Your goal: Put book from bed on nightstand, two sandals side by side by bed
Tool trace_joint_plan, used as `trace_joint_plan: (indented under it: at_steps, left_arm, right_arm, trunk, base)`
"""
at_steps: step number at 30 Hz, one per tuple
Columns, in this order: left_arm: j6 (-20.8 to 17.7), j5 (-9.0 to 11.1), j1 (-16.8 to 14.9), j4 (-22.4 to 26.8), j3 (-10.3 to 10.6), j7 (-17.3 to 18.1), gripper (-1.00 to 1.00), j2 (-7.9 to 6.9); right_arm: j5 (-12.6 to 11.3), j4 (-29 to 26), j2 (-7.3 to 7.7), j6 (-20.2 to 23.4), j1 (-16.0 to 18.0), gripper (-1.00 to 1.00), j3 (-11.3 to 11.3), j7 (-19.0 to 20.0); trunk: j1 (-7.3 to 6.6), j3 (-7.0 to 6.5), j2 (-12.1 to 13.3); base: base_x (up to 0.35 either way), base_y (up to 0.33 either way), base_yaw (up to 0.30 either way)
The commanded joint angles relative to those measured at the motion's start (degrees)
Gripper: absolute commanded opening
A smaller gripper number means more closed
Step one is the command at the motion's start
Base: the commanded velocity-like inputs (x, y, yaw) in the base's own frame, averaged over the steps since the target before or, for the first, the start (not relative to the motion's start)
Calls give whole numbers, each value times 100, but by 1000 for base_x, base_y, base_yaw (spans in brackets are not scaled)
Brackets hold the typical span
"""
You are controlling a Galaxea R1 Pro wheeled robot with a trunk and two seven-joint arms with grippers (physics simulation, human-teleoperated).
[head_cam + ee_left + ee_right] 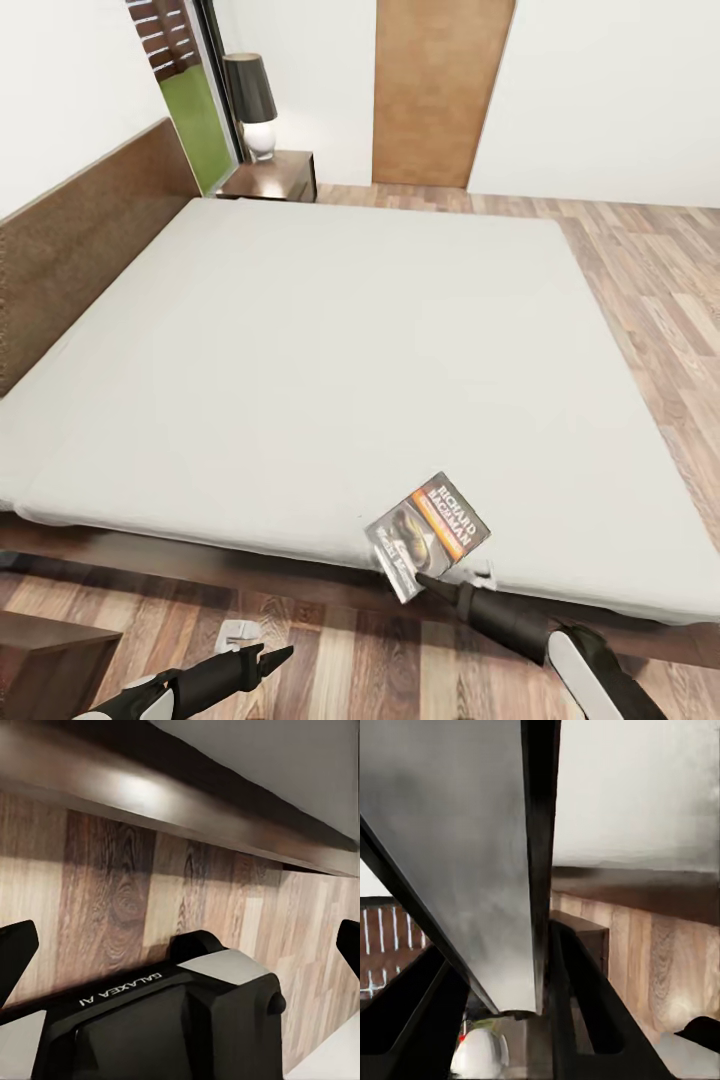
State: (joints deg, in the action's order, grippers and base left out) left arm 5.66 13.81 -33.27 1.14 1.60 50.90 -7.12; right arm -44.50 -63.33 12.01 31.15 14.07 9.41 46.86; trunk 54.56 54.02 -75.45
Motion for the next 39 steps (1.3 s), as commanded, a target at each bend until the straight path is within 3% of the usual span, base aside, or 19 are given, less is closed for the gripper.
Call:
trace_joint_plan:
  at_steps: [1, 5, 8, 10, 14, 18, 20, 26, 33, 39]
  left_arm:
    - [49, 5, -4, -8, 22, 8, 100, 0]
    - [49, 3, -4, -8, 22, 8, 100, 0]
    - [49, 0, -4, -8, 24, 5, 100, 0]
    - [49, -1, -4, -9, 25, -15, 100, 0]
    - [49, -1, -4, -9, 24, -25, 100, 0]
    - [49, -1, -4, -9, 25, -27, 100, 0]
    - [55, -1, -4, -9, 25, -33, 100, 0]
    - [60, 0, -4, -9, 27, -44, 100, 4]
    - [66, -1, 40, -9, 25, -93, 100, 181]
    - [75, -9, 125, -9, 25, -113, 100, 207]
  right_arm:
    - [-90, -11, 232, 82, -5, -100, 16, 5]
    - [-64, 27, 975, 95, -25, -100, 17, 379]
    - [-60, 277, 1159, 69, -38, -100, 17, 637]
    - [-56, 832, 1227, 36, -43, -100, 15, 804]
    - [-44, 1586, 1254, 3, -44, -100, 14, 901]
    - [-42, 1776, 1257, -64, -45, -100, 15, 912]
    - [-7, 1864, 1248, -319, -45, -100, 16, 912]
    - [589, 2407, 1244, -921, -45, -100, 15, 918]
    - [698, 2549, 1244, -993, -45, -100, 13, 920]
    - [705, 2569, 1242, -997, -45, -100, 14, 921]
  trunk:
    - [-23, -16, 40]
    - [-111, -88, 200]
    - [-176, -141, 320]
    - [-220, -178, 400]
    - [-308, -254, 561]
    - [-330, -293, 601]
    - [-330, -310, 601]
    - [-330, -365, 601]
    - [-330, -429, 601]
    - [-330, -485, 601]
  base:
    - [0, 0, 0]
    - [0, 0, 0]
    - [0, 0, 0]
    - [0, 0, 0]
    - [0, 0, 0]
    - [0, 0, 0]
    - [0, 0, 0]
    - [0, 0, 0]
    - [0, 0, 0]
    - [0, 0, 0]
